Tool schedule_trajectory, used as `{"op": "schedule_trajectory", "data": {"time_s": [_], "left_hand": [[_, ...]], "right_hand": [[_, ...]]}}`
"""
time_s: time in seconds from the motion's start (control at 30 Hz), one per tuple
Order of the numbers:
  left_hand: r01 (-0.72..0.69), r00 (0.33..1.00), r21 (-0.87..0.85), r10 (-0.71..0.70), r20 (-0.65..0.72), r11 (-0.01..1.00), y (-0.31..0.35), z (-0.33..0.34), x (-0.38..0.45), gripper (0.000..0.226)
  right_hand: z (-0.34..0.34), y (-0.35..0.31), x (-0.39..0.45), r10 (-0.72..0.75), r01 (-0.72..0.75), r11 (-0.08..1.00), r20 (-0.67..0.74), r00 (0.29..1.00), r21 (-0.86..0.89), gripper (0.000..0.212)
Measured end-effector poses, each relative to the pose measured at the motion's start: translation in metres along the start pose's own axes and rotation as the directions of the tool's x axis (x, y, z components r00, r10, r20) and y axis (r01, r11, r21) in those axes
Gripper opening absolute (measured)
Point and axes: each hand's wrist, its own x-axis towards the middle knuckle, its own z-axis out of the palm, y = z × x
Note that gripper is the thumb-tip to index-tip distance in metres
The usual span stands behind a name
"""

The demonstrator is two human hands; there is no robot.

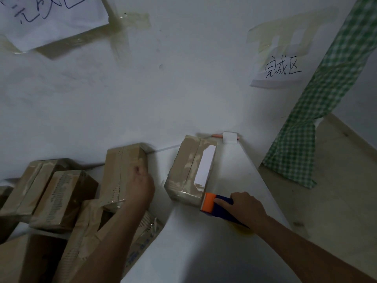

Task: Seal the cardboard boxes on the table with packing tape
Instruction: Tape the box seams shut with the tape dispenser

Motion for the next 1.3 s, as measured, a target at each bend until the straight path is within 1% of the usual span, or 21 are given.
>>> {"op": "schedule_trajectory", "data": {"time_s": [0.03,0.07,0.1,0.13,0.17,0.2,0.23,0.3,0.37,0.47,0.63,0.77,0.87,0.93,1.0,1.07,1.13,1.17,1.2,1.27,1.3], "left_hand": [[-0.112,0.993,-0.074,0.109,-0.05,0.991,0.009,0.003,-0.006,0.038],[-0.232,0.973,-0.141,0.23,-0.031,0.963,0.019,0.006,-0.013,0.049],[-0.38,0.92,-0.174,0.39,0.027,0.908,0.03,0.01,-0.019,0.053],[-0.53,0.833,-0.146,0.545,0.095,0.835,0.039,0.016,-0.022,0.054],[-0.621,0.757,-0.091,0.626,0.186,0.778,0.047,0.023,-0.022,0.055],[-0.667,0.709,-0.025,0.645,0.283,0.744,0.054,0.029,-0.019,0.054],[-0.688,0.687,0.031,0.637,0.351,0.725,0.057,0.035,-0.014,0.054],[-0.699,0.673,0.098,0.605,0.425,0.708,0.055,0.047,-0.003,0.057],[-0.715,0.663,0.159,0.588,0.463,0.681,0.047,0.058,0.003,0.06],[-0.713,0.666,0.164,0.584,0.464,0.682,0.038,0.066,0.006,0.06],[-0.719,0.651,0.133,0.595,0.471,0.682,0.036,0.067,0.009,0.06],[-0.714,0.656,0.12,0.598,0.46,0.69,0.036,0.064,0.009,0.061],[-0.719,0.656,0.144,0.596,0.463,0.679,0.038,0.063,0.008,0.064],[-0.698,0.677,0.152,0.575,0.459,0.7,0.039,0.062,0.004,0.065],[-0.637,0.728,0.136,0.533,0.431,0.759,0.039,0.063,-0.006,0.063],[-0.579,0.782,0.153,0.491,0.385,0.801,0.039,0.064,-0.019,0.063],[-0.565,0.805,0.176,0.49,0.335,0.806,0.042,0.062,-0.023,0.064],[-0.58,0.797,0.15,0.52,0.306,0.801,0.046,0.06,-0.022,0.064],[-0.606,0.776,0.092,0.562,0.287,0.79,0.051,0.059,-0.02,0.061],[-0.623,0.727,-0.096,0.62,0.294,0.776,0.062,0.059,-0.016,0.047],[-0.595,0.723,-0.181,0.62,0.304,0.783,0.066,0.059,-0.017,0.038]], "right_hand": [[0.002,0.0,0.0,-0.001,0.001,1.0,0.001,1.0,0.014,0.063],[0.003,0.0,0.0,-0.004,0.004,1.0,0.001,1.0,0.021,0.062],[0.003,0.0,0.0,-0.009,0.009,1.0,-0.001,1.0,0.022,0.063],[0.003,-0.001,0.0,-0.013,0.013,1.0,-0.003,1.0,0.021,0.063],[0.003,-0.001,0.0,-0.017,0.017,1.0,-0.006,1.0,0.02,0.064],[0.002,-0.001,-0.001,-0.02,0.02,1.0,-0.01,1.0,0.019,0.064],[0.001,-0.001,-0.001,-0.021,0.021,1.0,-0.012,1.0,0.013,0.063],[-0.002,0.002,-0.003,-0.017,0.017,1.0,-0.011,1.0,-0.003,0.062],[-0.005,0.007,-0.005,-0.016,0.016,1.0,-0.013,1.0,0.002,0.059],[-0.011,0.016,-0.008,-0.061,0.06,0.998,-0.037,0.997,-0.022,0.057],[-0.019,0.027,-0.01,-0.143,0.139,0.988,-0.064,0.988,-0.069,0.068],[-0.03,0.047,-0.016,-0.111,0.105,0.988,-0.046,0.993,-0.115,0.067],[-0.032,0.047,-0.017,-0.078,0.074,0.99,-0.028,0.997,-0.119,0.06],[-0.032,0.042,-0.014,-0.035,0.036,0.995,0.004,0.999,-0.098,0.062],[-0.035,0.04,-0.012,-0.004,0.006,0.998,0.024,1.0,-0.059,0.063],[-0.038,0.041,-0.011,0.0,0.001,1.0,0.035,0.999,-0.025,0.061],[-0.042,0.041,-0.01,-0.018,0.02,1.0,0.067,0.998,-0.02,0.055],[-0.043,0.04,-0.01,-0.03,0.032,0.999,0.082,0.996,-0.027,0.052],[-0.045,0.039,-0.009,-0.04,0.043,0.998,0.09,0.995,-0.037,0.05],[-0.048,0.037,-0.006,-0.053,0.06,0.995,0.081,0.995,-0.081,0.048],[-0.049,0.036,-0.006,-0.057,0.065,0.992,0.072,0.996,-0.112,0.047]]}}
